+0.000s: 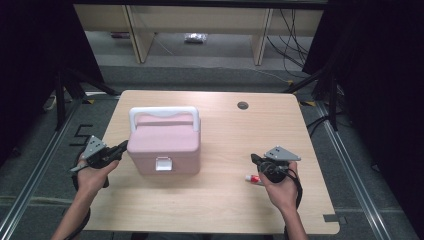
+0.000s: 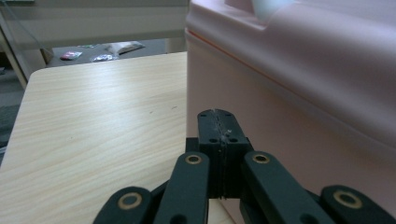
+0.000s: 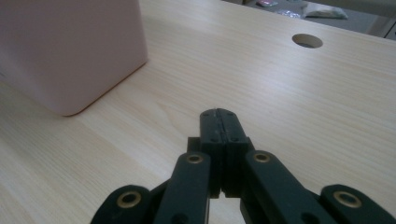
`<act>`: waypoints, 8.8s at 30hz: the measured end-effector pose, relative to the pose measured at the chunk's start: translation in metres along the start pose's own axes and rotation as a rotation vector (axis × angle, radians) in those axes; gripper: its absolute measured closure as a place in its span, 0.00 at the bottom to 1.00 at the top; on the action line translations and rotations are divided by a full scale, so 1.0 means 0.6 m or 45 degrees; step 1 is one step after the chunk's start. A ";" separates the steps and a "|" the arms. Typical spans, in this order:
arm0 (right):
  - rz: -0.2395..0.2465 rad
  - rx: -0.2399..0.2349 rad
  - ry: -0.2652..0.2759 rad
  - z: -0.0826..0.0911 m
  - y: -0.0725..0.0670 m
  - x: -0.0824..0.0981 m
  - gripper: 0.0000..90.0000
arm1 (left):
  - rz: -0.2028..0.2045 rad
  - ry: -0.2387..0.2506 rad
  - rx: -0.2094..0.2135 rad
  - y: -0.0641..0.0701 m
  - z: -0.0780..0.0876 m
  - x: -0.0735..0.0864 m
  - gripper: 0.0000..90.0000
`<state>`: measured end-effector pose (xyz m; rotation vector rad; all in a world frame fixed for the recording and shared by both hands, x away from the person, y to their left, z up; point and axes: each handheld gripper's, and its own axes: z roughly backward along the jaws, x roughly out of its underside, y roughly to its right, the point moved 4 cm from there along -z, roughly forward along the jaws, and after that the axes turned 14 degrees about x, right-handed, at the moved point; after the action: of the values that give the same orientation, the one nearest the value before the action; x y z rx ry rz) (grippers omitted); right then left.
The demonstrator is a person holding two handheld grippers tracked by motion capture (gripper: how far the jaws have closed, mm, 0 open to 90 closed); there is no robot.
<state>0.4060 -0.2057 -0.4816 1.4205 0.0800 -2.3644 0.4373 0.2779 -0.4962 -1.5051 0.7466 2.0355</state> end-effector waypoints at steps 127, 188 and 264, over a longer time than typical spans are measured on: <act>-0.137 0.236 -0.102 0.087 0.166 0.078 1.00 | -0.225 -0.258 0.407 0.289 -0.376 -0.067 1.00; -0.174 0.249 -0.041 0.105 0.161 0.071 0.88 | 0.122 -0.001 0.525 0.299 -0.377 -0.203 0.55; -0.215 0.216 0.150 0.133 0.133 -0.013 1.00 | 0.198 0.016 0.555 0.293 -0.376 -0.242 0.68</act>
<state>0.3702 -0.2964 -0.4247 1.6941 0.0321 -2.4705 0.5130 -0.0142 -0.3867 -1.2393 1.2519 1.8127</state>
